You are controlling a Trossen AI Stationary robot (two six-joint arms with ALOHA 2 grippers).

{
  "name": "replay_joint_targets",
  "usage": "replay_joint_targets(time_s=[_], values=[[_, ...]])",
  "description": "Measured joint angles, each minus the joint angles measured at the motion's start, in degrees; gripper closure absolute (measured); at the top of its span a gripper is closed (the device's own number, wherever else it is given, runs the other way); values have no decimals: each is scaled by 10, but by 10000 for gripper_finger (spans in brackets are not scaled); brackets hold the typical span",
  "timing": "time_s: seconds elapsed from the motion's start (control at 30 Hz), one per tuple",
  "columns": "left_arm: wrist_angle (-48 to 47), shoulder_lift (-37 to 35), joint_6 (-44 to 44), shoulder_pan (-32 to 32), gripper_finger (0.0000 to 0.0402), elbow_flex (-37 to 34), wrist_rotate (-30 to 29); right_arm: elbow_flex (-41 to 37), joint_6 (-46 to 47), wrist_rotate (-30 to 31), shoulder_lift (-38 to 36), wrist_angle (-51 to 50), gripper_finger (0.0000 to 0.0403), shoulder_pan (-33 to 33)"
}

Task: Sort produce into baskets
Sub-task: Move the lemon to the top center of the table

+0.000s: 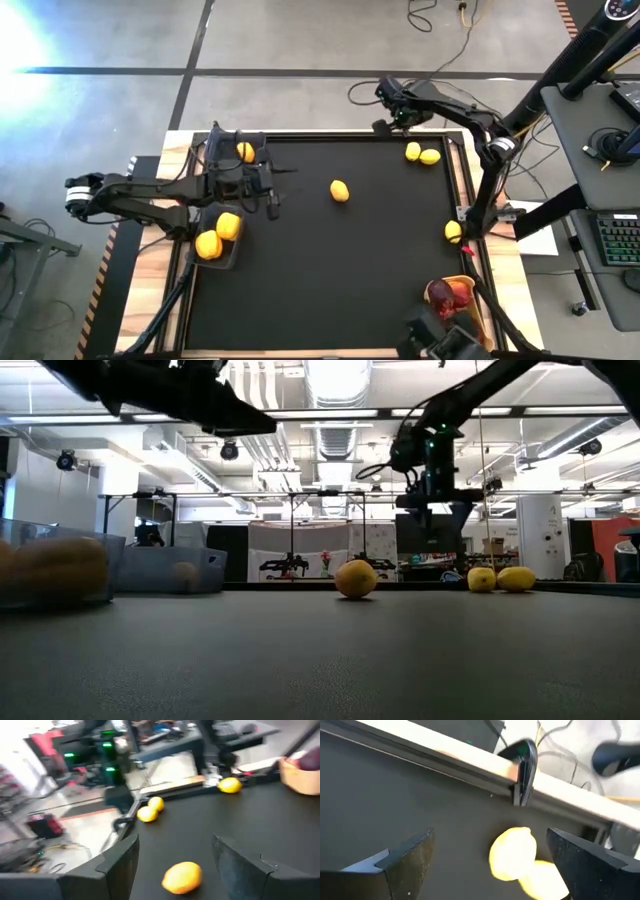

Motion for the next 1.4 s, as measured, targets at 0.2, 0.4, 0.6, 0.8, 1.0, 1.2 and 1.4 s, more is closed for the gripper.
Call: replay_joint_targets(time_s=[0.2,0.4,0.6,0.8,1.0,1.2,1.4], values=[[-40,21,0,14,171,33,26,-12,68,-4,0,-22,31,-16],[-40,59,2,13,171,43,26,-69,104,-4,0,-12,32,-34],[-40,95,-2,13,171,62,26,-135,123,-2,0,28,47,-68],[-38,117,-9,13,171,70,26,-174,129,-18,0,69,74,-78],[-7,120,-27,13,171,65,26,-171,123,-24,0,69,108,-75],[-1,120,-45,13,171,61,26,-171,125,-45,0,62,146,-70],[0,120,-61,13,171,61,26,-170,118,-80,-1,64,178,-56]])
